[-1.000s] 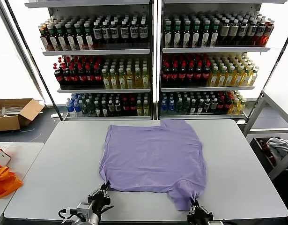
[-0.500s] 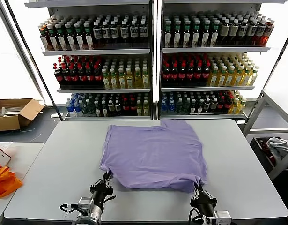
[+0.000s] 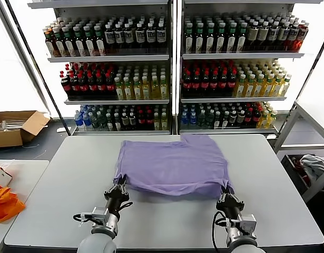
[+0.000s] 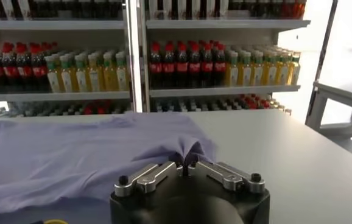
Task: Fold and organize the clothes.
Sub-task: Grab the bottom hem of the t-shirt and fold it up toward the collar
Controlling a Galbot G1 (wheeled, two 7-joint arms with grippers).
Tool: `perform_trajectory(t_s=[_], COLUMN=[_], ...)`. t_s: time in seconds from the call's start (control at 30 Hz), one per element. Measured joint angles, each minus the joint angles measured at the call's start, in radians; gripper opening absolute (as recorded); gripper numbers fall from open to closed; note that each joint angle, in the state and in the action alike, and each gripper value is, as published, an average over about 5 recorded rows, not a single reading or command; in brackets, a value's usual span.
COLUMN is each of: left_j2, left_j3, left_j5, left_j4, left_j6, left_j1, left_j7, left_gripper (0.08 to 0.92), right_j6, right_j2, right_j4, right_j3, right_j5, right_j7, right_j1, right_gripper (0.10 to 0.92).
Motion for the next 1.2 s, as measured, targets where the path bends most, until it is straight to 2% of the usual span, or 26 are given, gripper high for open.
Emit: perform_trajectory(t_s=[0.77, 0.87, 1.2], left_j2=[0.024, 0.027, 0.021], left_j3=[0.017, 0.018, 0.023], left_j5=[-0.040, -0.039, -0.028], left_j4=[0.206, 0.215, 0.193], left_j6=[0.000, 0.003, 0.010], left_j1=[-0.159, -0.169, -0.158], left_j7=[-0.021, -0.025, -0.041], left_gripper=[0.093, 0.145, 0.436], right_j6=[-0.043, -0.043, -0.017], right_j2=[0.026, 0.033, 0.059], right_j4=[-0.195, -0.201, -0.196], right_j3=[-0.030, -0.033, -0.028], right_j5=[-0.021, -0.016, 0.040], right_j7=[-0.012, -0.014, 0.000], right_j1=[0.175, 0.185, 0.189], right_gripper=[0.129, 0.184, 0.476])
